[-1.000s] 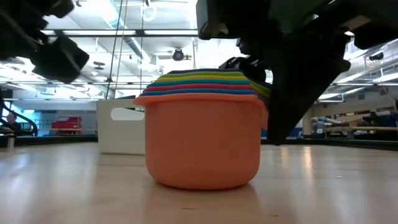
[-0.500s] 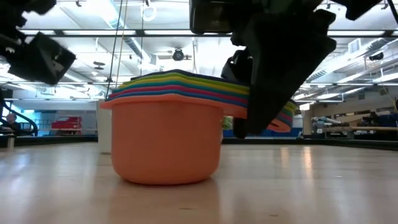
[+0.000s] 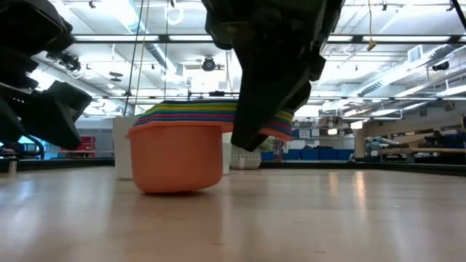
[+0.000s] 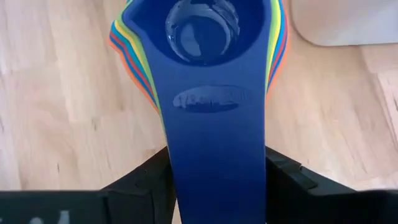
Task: Nest measuring cups in basket
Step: Put the nested measuring cup into the white bin
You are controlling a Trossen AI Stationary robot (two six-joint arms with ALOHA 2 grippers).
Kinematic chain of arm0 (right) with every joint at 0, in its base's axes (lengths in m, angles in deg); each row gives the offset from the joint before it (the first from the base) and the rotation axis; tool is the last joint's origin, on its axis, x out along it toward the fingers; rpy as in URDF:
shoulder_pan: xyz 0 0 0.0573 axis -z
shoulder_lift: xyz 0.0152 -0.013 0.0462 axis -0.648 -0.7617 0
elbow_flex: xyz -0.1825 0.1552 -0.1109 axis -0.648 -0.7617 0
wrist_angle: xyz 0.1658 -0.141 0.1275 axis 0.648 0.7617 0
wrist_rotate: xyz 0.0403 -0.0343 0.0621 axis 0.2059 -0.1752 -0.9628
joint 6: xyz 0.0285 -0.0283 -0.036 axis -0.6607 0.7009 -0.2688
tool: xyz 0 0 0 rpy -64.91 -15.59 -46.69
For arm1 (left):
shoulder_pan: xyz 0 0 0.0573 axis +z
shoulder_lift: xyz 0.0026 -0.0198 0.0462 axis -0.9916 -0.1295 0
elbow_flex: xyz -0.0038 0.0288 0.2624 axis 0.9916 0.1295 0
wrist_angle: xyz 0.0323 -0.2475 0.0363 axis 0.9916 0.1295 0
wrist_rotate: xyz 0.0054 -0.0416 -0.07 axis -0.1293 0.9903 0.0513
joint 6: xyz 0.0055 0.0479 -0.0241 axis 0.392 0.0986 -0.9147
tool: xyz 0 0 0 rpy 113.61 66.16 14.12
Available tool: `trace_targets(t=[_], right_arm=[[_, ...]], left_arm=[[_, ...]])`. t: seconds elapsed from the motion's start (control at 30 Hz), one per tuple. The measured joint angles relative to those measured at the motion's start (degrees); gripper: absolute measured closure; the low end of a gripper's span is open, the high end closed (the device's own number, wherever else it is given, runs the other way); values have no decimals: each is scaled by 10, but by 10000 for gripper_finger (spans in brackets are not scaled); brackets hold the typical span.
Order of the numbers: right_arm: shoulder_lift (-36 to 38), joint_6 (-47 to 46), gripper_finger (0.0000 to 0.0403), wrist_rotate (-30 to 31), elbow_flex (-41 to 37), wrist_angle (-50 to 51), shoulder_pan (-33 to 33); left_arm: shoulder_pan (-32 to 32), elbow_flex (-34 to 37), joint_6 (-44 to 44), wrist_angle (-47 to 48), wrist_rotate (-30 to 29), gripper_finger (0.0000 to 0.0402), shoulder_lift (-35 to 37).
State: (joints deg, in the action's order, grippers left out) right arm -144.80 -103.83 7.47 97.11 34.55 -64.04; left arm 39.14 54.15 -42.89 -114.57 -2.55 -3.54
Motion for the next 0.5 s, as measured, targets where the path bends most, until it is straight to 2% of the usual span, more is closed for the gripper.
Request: trace_targets(t=[0.27, 0.5], right_arm=[[0, 12, 213, -1, 0, -40, -1], [0, 18, 194, -2, -12, -52, -1]], left_arm=[[2, 0, -28, -4, -24, 169, -2], [1, 0, -15, -62, -30, 150, -32]])
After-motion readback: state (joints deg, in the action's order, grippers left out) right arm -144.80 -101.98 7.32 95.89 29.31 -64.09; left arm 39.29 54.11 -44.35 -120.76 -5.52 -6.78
